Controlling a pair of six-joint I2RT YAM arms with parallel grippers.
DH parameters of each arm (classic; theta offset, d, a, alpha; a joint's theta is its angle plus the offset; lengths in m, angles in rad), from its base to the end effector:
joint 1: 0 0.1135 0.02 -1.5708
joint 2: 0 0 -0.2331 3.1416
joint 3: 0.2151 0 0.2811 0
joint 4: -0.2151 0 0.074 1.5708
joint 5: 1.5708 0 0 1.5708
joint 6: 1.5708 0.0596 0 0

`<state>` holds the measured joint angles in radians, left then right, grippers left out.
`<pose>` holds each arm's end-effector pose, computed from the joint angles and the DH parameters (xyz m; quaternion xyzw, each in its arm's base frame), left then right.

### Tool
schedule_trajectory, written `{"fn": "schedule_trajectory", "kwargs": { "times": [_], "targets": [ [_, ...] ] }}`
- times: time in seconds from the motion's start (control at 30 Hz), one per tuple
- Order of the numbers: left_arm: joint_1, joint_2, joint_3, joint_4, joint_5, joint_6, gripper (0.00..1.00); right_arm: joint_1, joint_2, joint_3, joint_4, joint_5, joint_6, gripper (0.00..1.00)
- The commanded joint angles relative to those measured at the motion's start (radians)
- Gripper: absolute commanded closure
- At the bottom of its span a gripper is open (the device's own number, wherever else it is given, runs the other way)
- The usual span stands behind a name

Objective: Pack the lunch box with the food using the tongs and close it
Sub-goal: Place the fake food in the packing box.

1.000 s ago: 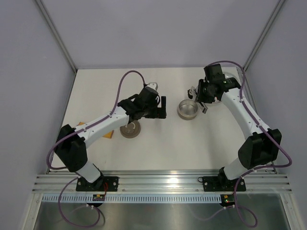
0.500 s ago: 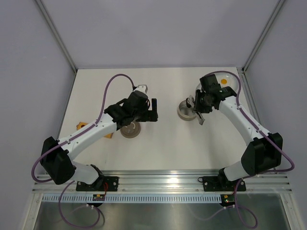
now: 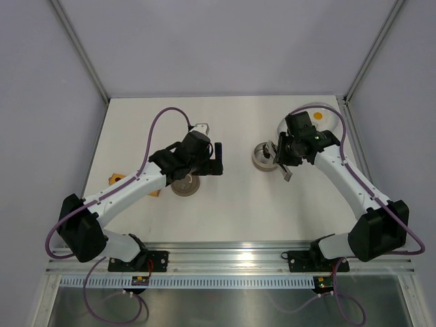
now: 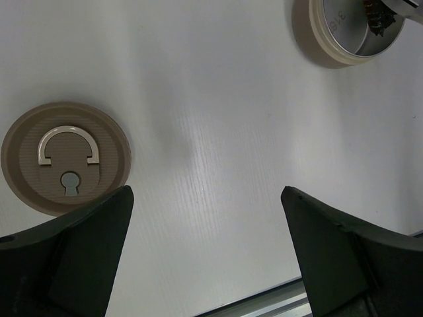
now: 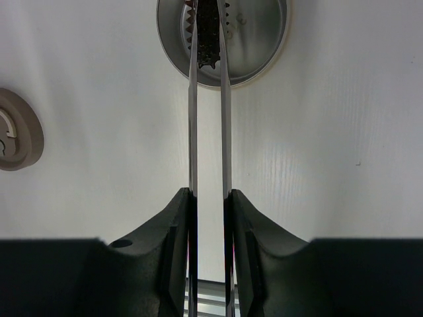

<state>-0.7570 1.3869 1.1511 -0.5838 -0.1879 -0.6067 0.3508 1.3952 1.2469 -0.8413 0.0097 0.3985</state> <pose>0.2612 -0.2315 0.2400 0.0352 0.9262 -0.1624 0.3386 0.3130 0.1139 0.2501 0.0242 0.9578 0.1005 0.2684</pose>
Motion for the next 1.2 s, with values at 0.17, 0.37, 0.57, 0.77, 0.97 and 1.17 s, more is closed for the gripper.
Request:
{"fn": "schedule_trajectory", "kwargs": {
  "times": [0.17,0.37,0.57,0.77,0.97,1.17],
  "targets": [
    [0.005,-0.017,-0.011,0.029,-0.018,-0.018,0.01,0.010,-0.029,-0.044,0.053,-0.005,0.022,0.68],
    [0.005,-0.019,-0.017,0.022,-0.018,-0.019,0.01,0.014,-0.010,-0.027,0.053,-0.005,0.019,0.49],
    [0.005,-0.019,-0.017,0.022,-0.012,-0.021,0.01,0.016,-0.010,-0.003,0.045,-0.004,0.017,0.47],
    [0.005,-0.023,-0.014,0.016,-0.016,-0.018,0.01,0.016,-0.013,0.060,0.024,0.036,0.000,0.52],
    [0.005,-0.032,-0.019,0.009,-0.021,-0.016,0.01,0.014,0.013,0.210,-0.044,0.159,-0.047,0.52],
    [0.005,-0.040,-0.034,0.013,-0.016,-0.024,0.01,-0.052,0.062,0.290,-0.068,0.196,-0.078,0.52]
  ]
}}
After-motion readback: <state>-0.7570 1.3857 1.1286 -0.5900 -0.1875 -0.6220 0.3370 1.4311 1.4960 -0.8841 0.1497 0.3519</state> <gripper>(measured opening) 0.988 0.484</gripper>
